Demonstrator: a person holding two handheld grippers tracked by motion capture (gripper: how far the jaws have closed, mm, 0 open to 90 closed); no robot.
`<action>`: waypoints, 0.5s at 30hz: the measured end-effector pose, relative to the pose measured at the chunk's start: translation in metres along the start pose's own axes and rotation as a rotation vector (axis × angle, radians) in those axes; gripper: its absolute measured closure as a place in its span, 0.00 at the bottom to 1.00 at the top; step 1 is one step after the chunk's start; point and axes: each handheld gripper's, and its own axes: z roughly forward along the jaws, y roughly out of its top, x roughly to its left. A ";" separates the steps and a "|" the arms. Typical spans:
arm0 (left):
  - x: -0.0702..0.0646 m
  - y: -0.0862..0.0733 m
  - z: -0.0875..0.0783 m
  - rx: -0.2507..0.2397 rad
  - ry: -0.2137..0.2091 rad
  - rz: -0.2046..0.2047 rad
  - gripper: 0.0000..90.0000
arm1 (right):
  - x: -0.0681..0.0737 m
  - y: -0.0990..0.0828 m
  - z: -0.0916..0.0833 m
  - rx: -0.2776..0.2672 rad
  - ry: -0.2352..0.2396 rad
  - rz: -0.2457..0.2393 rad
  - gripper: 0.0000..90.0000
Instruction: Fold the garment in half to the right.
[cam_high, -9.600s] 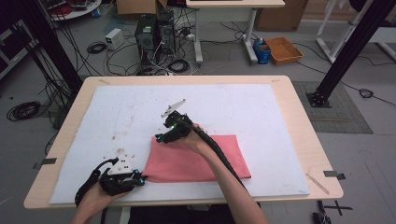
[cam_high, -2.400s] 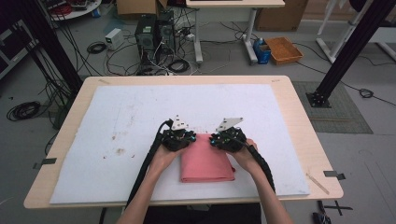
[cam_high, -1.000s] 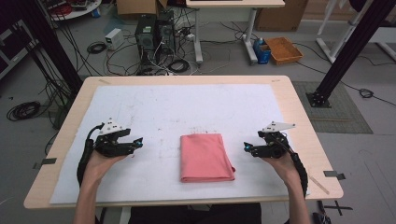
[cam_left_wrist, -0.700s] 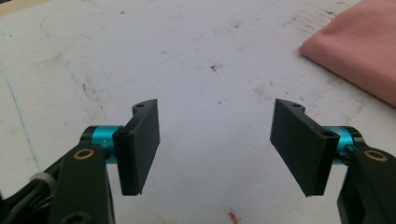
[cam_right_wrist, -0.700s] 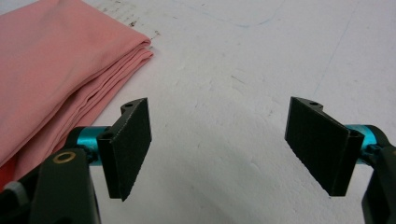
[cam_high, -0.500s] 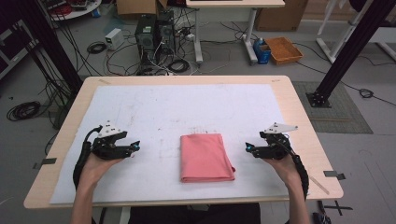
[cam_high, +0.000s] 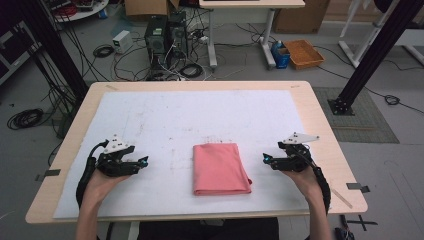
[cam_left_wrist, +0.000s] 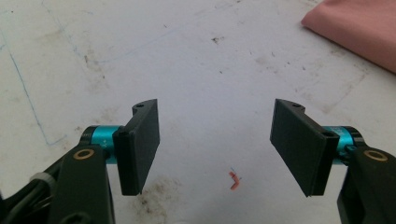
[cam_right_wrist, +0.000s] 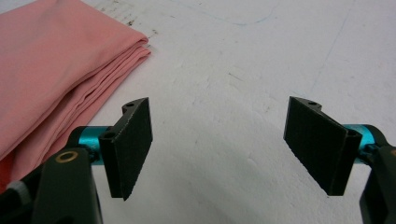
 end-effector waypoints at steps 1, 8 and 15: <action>0.000 -0.001 0.000 0.003 0.000 0.003 0.37 | 0.000 0.000 0.000 -0.001 0.000 0.002 0.26; 0.004 -0.008 -0.002 -0.004 0.018 -0.009 0.37 | 0.002 0.001 0.000 -0.004 0.006 -0.009 0.27; 0.004 -0.006 -0.006 -0.012 0.020 -0.006 0.37 | 0.004 0.002 0.000 -0.005 0.010 -0.015 0.27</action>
